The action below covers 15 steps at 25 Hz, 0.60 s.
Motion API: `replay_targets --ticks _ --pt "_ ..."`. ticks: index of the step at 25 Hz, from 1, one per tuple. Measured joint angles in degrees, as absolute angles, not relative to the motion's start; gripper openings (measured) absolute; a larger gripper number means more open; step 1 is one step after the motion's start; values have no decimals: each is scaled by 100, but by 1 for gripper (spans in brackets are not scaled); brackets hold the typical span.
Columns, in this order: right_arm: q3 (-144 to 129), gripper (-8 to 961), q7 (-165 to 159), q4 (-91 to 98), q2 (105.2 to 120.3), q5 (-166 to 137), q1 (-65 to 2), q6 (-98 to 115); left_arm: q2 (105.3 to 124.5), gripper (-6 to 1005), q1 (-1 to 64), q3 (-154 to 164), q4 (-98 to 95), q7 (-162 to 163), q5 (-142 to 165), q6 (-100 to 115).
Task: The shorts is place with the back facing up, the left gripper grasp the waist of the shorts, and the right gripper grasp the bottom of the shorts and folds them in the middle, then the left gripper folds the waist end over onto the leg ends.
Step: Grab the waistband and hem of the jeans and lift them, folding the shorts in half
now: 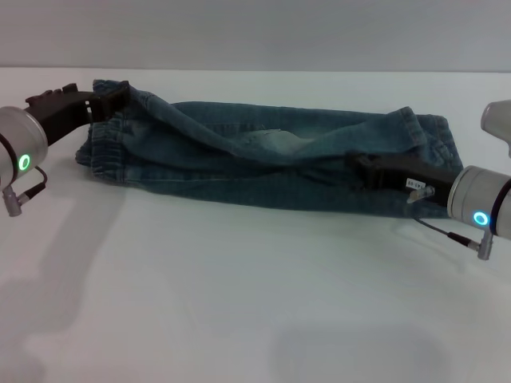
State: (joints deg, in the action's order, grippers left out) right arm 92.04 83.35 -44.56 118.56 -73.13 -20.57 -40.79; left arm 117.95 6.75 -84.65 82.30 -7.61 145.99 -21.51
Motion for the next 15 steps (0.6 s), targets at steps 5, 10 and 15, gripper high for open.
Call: replay_targets --ticks 5,10,15 --pt "9496 0 8629 -4152 11866 -7313 -2290 -3986 11795 817 686 -8463 8191 -763 14599 -2148" --pt "9590 0 8710 -4272 11863 -7313 -2354 -3962 11795 816 686 -8444 8190 -765 14599 -2155" --pt "9790 -1 8823 -4320 11859 -7315 -2407 -3963 11795 815 693 -8425 8169 -773 14599 -2161"
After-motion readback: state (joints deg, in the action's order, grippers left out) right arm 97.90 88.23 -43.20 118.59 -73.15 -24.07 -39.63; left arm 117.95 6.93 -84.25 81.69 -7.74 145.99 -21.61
